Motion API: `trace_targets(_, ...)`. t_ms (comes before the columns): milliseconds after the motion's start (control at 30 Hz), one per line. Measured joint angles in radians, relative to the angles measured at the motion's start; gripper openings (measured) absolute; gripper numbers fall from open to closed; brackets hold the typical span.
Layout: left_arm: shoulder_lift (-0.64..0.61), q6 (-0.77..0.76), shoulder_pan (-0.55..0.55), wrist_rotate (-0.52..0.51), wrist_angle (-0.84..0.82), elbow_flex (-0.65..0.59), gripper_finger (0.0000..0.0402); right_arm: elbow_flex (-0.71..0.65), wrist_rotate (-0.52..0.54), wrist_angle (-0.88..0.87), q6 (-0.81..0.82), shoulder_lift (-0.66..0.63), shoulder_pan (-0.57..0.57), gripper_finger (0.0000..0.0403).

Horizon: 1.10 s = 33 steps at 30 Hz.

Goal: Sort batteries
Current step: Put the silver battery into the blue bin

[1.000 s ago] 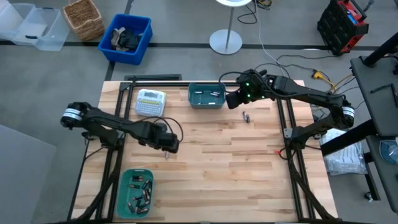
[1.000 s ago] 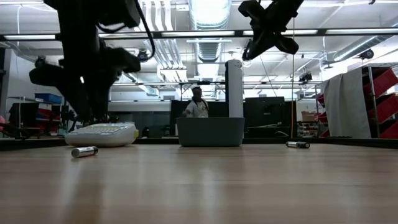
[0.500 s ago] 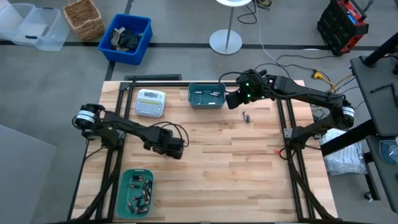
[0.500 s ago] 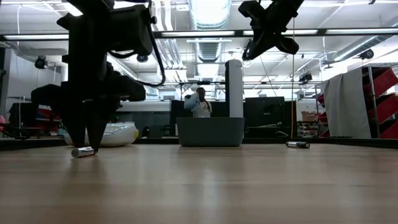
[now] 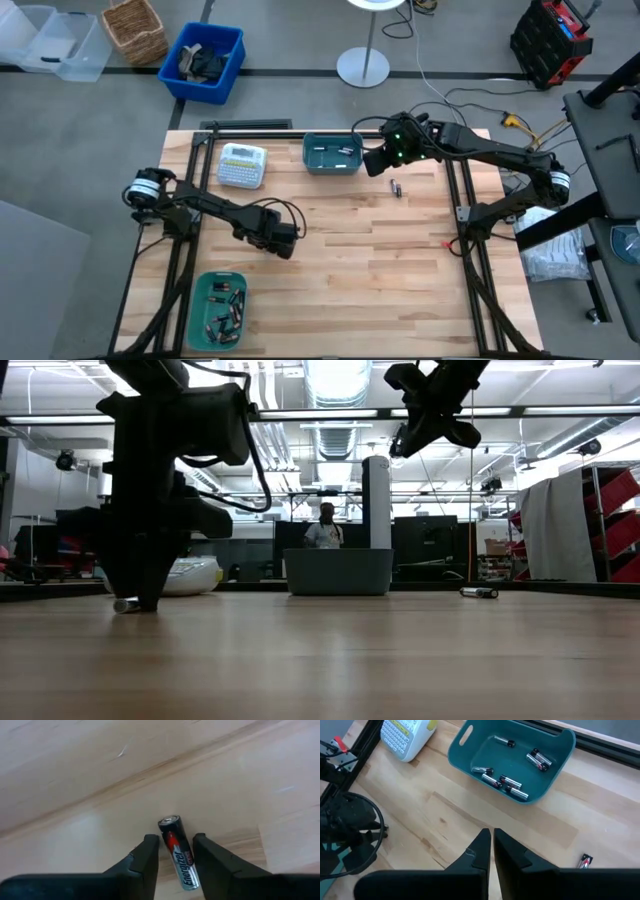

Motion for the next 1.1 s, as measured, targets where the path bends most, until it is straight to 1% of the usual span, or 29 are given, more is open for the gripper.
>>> trace_targets(233,-0.001,0.077,0.000,-0.003,0.000,0.000,0.0022,-0.002,0.001,0.000,-0.014,0.000,0.000,0.0012)
trace_targets(433,-0.025,0.162,0.006,-0.003,-0.018,-0.004,0.0022,-0.009,0.001,0.000,-0.017,0.000,0.000,0.0012)
trace_targets(567,-0.071,0.273,0.007,-0.019,-0.024,-0.005,0.0022,-0.011,0.002,0.000,-0.018,0.000,0.000,0.0012)
trace_targets(667,-0.129,0.384,0.007,-0.071,-0.024,-0.005,0.0022,-0.011,0.003,0.006,-0.018,0.000,0.000,0.0012)
trace_targets(767,-0.207,0.493,0.008,-0.154,-0.009,-0.005,0.0022,-0.011,0.003,0.045,-0.028,0.000,0.000,0.0012)
trace_targets(833,-0.271,0.585,0.008,-0.217,0.028,-0.004,0.0022,-0.011,0.002,0.082,-0.046,0.000,0.001,0.0012)
trace_targets(900,-0.340,0.695,0.005,-0.281,0.098,-0.002,0.0022,-0.011,-0.009,0.125,-0.072,0.001,0.007,0.0012)
trace_targets(1000,-0.435,0.886,0.005,-0.365,0.195,-0.001,0.0022,-0.010,-0.067,0.192,-0.085,0.013,0.014,0.0012)
trace_targets(1100,-0.501,1.063,0.009,-0.448,0.281,-0.001,0.0023,-0.007,-0.163,0.266,-0.074,0.042,0.022,0.0012)
